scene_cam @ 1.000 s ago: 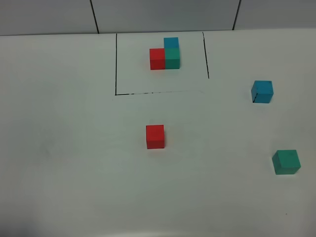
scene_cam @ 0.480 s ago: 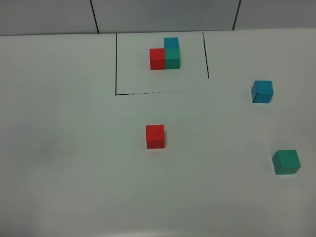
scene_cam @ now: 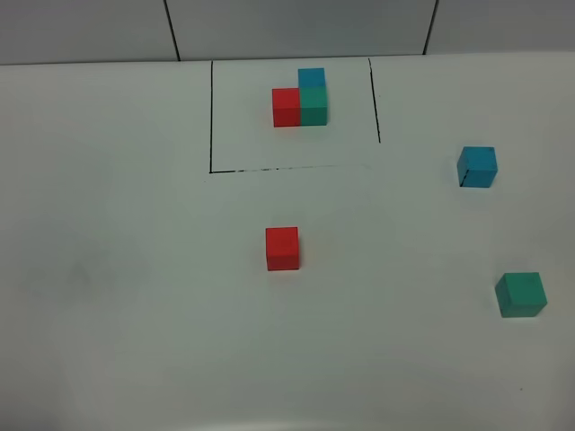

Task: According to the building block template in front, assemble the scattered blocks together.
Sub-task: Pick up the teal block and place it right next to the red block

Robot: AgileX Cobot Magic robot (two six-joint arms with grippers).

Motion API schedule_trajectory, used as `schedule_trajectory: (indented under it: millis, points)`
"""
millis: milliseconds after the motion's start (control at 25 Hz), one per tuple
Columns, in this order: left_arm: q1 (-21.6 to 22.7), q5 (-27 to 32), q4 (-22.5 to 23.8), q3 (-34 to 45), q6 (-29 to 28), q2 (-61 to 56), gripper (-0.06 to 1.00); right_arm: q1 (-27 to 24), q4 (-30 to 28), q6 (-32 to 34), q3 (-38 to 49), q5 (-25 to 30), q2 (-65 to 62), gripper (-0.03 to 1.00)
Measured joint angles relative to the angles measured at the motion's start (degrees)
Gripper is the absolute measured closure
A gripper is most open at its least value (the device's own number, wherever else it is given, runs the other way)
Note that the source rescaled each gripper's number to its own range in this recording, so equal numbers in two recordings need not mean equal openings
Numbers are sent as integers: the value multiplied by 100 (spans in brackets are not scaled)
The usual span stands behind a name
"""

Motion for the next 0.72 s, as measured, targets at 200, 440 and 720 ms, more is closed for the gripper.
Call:
schedule_trajectory:
  millis: [200,440,720]
  points:
    - [0,0,0,0,0,0,-3,0,0,5,0,0,0,17]
    - [0,0,0,0,0,0,-3,0,0,11,0,0,0,17]
    - [0,-5,0,0,0,16,-3,0,0,17,0,0,0,17]
